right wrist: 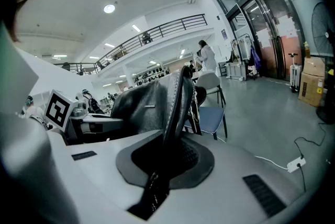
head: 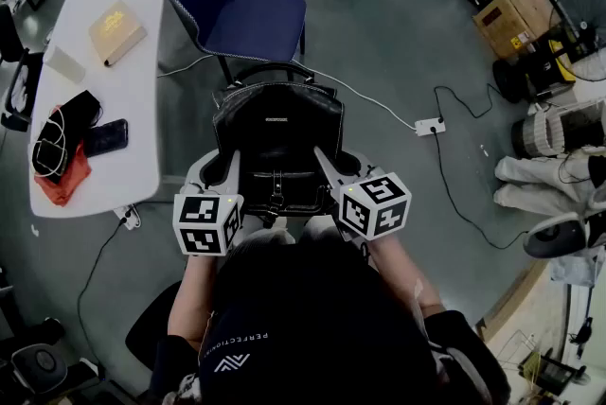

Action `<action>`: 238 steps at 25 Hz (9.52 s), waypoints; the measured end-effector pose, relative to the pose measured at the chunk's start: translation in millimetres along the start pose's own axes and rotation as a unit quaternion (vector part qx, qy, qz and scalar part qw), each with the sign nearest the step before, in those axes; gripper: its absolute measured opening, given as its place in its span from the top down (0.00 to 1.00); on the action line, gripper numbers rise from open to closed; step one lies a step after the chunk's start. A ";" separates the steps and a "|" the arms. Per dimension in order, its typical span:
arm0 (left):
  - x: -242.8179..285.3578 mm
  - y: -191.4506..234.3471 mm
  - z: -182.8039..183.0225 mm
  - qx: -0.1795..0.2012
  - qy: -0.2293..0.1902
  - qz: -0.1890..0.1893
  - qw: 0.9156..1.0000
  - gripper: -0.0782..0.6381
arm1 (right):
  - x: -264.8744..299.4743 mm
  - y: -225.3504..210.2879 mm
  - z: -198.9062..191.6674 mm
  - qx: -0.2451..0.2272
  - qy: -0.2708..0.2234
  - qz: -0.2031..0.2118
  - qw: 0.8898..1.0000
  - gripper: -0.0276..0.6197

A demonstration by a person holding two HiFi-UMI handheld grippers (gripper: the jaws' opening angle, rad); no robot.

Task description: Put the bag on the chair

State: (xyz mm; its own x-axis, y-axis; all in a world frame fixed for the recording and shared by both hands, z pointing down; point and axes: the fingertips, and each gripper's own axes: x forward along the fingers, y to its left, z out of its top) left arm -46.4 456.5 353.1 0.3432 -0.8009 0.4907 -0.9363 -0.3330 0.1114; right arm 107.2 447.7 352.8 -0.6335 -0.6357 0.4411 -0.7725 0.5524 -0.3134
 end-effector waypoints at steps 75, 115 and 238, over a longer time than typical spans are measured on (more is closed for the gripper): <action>239.9 78.7 120.2 -0.055 0.021 0.079 0.995 0.84 | 198.0 -189.8 140.0 0.005 0.042 0.088 0.995 0.92; 458.8 256.3 133.0 -0.086 0.123 -0.007 0.989 0.84 | 449.1 -282.7 166.0 0.053 0.123 0.000 0.991 0.92; 520.7 292.5 108.6 -0.120 0.137 0.073 0.980 0.87 | 497.2 -355.4 150.4 0.025 0.150 -0.100 0.983 0.96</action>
State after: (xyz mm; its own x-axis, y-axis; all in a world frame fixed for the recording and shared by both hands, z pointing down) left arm -133.5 -111.9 547.4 0.2024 -0.6561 0.7270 -0.9757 -0.0711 0.2075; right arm 60.1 -145.8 556.9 -0.4335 -0.5373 0.7234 -0.8859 0.4011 -0.2329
